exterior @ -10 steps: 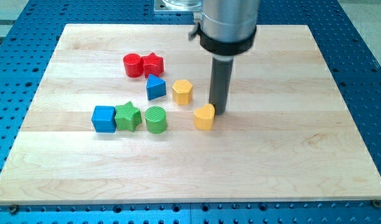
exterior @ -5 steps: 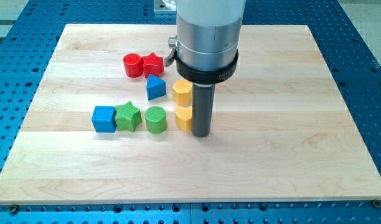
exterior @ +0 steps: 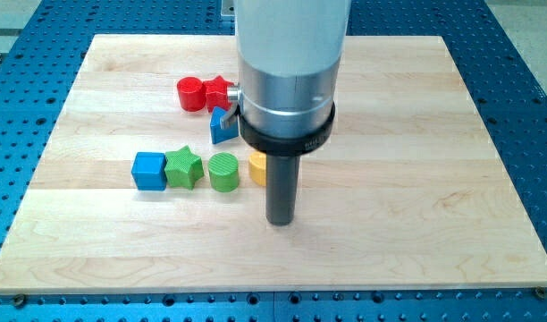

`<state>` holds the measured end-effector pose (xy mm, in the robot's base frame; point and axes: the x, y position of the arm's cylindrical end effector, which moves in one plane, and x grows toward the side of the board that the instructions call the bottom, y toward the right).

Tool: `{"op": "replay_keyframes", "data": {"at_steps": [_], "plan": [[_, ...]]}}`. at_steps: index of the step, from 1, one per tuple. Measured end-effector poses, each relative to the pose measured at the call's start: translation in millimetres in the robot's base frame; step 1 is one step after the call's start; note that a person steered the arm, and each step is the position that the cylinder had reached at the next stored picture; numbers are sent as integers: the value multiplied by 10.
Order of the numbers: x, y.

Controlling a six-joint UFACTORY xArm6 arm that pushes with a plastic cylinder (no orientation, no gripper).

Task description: Move the yellow heart close to the yellow hexagon

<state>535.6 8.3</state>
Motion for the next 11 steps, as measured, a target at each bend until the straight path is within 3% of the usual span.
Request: {"op": "replay_keyframes", "data": {"at_steps": [4, 5, 7, 8, 11], "plan": [[-120, -237], [-276, -74], [-1158, 188], [-1276, 188], [-539, 106]]}}
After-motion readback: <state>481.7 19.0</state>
